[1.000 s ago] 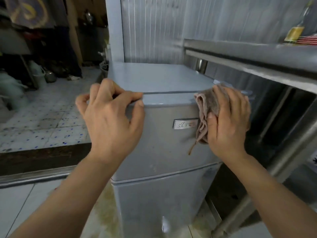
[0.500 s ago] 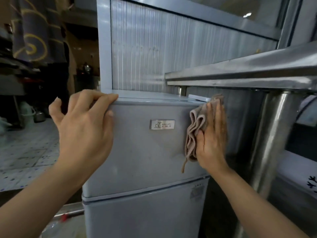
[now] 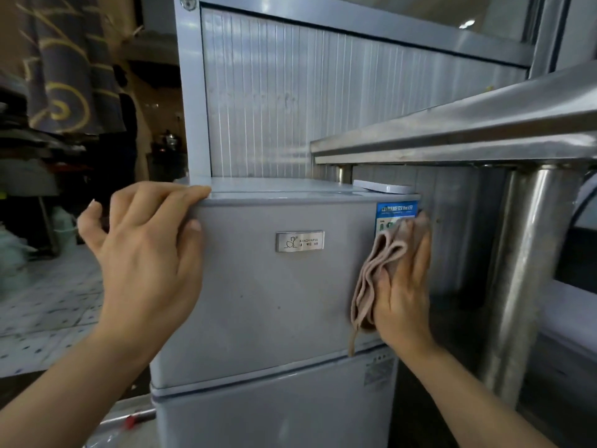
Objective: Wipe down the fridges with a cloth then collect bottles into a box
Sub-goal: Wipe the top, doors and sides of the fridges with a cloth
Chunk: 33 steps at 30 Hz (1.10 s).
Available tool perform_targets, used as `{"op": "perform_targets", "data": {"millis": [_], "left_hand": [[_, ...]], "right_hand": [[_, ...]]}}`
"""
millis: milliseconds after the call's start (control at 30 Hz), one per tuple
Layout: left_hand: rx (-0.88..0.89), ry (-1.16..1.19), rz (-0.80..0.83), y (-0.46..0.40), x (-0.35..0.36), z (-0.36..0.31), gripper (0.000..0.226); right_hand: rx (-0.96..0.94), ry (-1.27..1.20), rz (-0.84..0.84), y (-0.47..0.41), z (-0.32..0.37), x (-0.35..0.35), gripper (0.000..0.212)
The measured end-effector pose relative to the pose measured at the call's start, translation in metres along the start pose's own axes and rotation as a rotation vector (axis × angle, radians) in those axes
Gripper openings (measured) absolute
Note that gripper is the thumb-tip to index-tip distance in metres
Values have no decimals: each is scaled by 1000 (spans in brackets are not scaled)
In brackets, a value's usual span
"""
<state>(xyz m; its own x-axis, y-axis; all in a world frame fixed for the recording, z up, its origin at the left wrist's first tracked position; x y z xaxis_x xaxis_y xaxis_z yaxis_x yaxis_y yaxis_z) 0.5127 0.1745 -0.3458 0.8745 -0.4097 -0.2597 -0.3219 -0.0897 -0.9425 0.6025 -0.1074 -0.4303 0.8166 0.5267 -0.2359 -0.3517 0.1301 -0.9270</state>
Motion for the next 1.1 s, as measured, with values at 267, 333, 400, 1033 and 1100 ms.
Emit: {"op": "perform_targets", "data": {"millis": [267, 333, 400, 1033, 1100], "left_hand": [[-40, 44, 66, 14, -17, 48, 61], [-31, 39, 77, 12, -18, 50, 59], [-24, 43, 73, 8, -21, 51, 54], [-86, 274, 101, 3, -24, 64, 59], [-125, 314, 159, 2, -23, 68, 62]], "right_hand": [[232, 84, -89, -21, 35, 0, 70], [174, 103, -118, -14, 71, 7, 70], [22, 117, -93, -4, 120, 23, 74], [-60, 164, -88, 5, 129, 31, 63], [-188, 214, -48, 11, 167, 43, 65]]}}
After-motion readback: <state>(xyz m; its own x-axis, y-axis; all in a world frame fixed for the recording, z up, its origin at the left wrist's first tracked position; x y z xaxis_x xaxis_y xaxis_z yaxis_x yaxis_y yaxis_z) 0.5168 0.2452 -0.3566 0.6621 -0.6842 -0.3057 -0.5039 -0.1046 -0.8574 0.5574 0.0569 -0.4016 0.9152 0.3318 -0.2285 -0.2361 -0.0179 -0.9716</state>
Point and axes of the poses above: each hand's wrist, its own y-axis away from the middle knuckle, its own x-axis out of the palm, z = x × y, the point moved 9 cm from there along -y, towards the middle knuckle, and after that the axes turned 3 degrees about -z, right-handed, at the moved point
